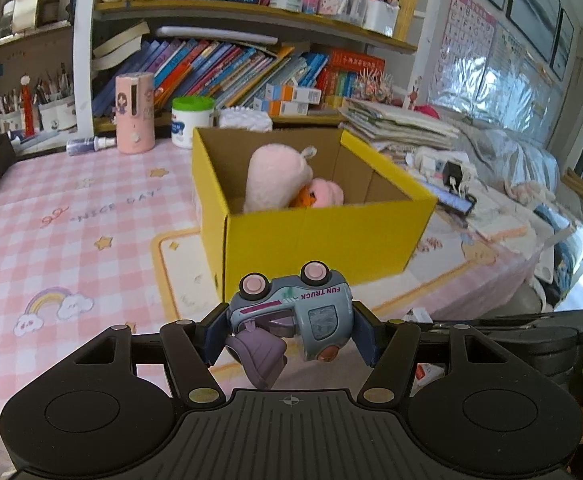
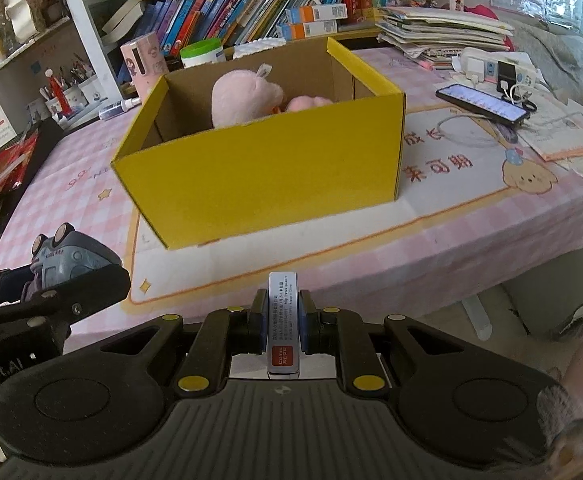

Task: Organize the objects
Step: 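Carry the toy truck and small white box toward the yellow box, then lower the toy truck and small white box into the yellow box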

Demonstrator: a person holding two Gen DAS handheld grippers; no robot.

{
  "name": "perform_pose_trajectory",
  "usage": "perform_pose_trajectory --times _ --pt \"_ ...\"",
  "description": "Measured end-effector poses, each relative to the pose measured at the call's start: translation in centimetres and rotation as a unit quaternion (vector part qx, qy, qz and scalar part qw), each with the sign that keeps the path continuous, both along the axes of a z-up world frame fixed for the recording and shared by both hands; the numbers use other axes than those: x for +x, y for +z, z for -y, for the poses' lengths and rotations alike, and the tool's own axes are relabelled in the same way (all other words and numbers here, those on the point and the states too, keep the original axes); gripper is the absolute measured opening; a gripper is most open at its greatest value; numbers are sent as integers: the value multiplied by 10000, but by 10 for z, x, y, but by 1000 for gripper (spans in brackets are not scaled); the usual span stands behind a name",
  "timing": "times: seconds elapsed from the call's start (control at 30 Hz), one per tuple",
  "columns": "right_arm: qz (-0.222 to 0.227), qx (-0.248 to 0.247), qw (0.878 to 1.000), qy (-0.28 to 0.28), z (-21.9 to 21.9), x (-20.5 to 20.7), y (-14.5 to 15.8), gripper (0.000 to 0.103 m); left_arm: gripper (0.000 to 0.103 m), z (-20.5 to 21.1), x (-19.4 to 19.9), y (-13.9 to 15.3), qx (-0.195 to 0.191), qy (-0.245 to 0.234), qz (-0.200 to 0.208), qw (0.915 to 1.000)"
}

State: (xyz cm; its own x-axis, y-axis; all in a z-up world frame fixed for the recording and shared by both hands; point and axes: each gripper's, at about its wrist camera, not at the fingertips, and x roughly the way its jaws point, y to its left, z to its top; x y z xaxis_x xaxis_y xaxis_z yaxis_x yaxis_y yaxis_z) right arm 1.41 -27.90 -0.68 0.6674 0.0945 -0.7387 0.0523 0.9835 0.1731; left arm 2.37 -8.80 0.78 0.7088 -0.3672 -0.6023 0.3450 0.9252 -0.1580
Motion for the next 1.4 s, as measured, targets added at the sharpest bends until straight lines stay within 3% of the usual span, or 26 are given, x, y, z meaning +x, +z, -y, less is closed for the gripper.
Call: perform_pose_trajectory --times 0.47,0.7,1.03,1.4 --pt "1221 -89 9920 298 40 63 55 14 62 34 56 32 -148 365 625 9973" --pt "1367 -100 9892 526 52 107 60 14 62 58 88 29 259 457 687 9963" --pt "1095 -429 9867 1119 44 160 40 14 62 80 125 2 804 569 323 9946" --pt "424 -672 9815 1742 31 196 7 14 63 93 140 -18 1060 551 7 9928"
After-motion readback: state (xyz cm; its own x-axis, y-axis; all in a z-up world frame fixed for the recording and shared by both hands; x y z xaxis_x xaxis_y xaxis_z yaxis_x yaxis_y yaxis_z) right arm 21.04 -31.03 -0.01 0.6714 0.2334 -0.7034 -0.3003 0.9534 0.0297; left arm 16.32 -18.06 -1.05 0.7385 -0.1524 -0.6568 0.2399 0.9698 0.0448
